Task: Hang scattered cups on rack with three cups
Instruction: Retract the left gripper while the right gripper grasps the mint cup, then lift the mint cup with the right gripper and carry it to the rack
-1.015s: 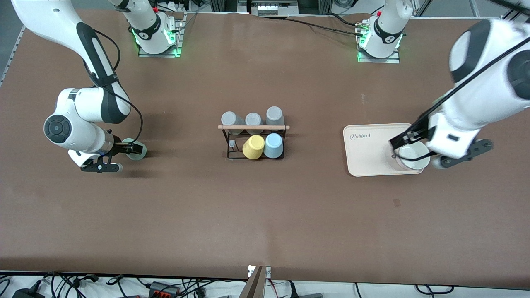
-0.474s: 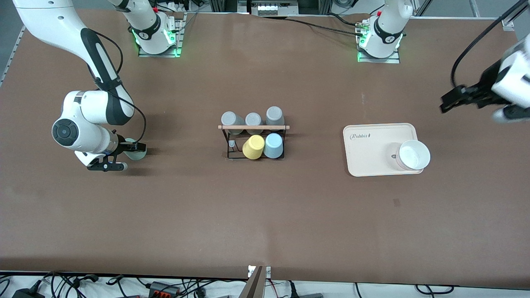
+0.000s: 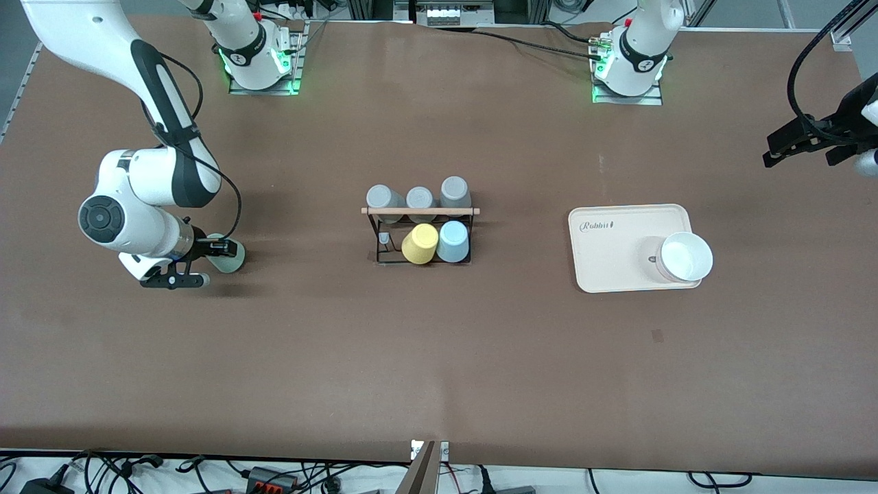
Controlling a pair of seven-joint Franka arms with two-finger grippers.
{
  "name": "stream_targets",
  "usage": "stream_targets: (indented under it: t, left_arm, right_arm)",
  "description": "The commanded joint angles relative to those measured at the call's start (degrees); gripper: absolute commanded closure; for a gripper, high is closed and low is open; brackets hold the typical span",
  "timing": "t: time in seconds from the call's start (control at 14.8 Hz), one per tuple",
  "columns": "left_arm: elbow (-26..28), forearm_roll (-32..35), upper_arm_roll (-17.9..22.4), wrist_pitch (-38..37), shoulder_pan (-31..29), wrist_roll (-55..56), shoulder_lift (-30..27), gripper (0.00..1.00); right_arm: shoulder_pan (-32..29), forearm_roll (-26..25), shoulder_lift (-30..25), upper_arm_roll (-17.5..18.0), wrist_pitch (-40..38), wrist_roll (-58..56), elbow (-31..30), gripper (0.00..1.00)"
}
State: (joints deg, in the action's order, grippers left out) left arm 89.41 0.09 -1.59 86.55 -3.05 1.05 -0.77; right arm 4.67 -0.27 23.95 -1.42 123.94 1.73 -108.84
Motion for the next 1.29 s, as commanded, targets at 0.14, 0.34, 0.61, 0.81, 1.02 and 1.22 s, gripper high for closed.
stream_targets:
  t: [0.14,0.34,0.61,0.81,1.02,1.22]
  left_arm:
    - [1.2,0.9,-0.8,-0.2,-1.3,-1.8,-2.0,0.00]
    - [1.2,0.9,-1.0,-1.6,-1.3,-1.6,-3.4,0.00]
    - [1.2,0.0,-1.0,-1.9,-1.3,-1.7,-3.3,0.00]
    - [0.4,0.1,-1.0,-0.9,-1.3,-2.0,-2.0,0.00]
    - [0.3,0.2,-1.0,-0.2,-1.1,-1.4,-1.2,0.00]
    - [0.3,0.2,-0.7,-0.2,-1.2,-1.2,-1.1,0.00]
  right_arm:
    - [6.7,1.6,-0.1,0.4,-16.7,5.7,15.9,0.79]
    - [11.4,7.8,0.1,0.4,-17.4,11.5,20.3,0.79]
    - [18.5,11.3,1.8,0.4,-16.8,24.8,24.6,0.79]
    - [22.7,11.1,4.4,0.4,-16.4,33.6,27.7,0.79]
    - [25.0,10.8,7.2,0.4,-16.0,38.2,31.2,0.79]
    - [26.2,10.8,8.6,0.3,-13.4,39.1,31.2,0.79]
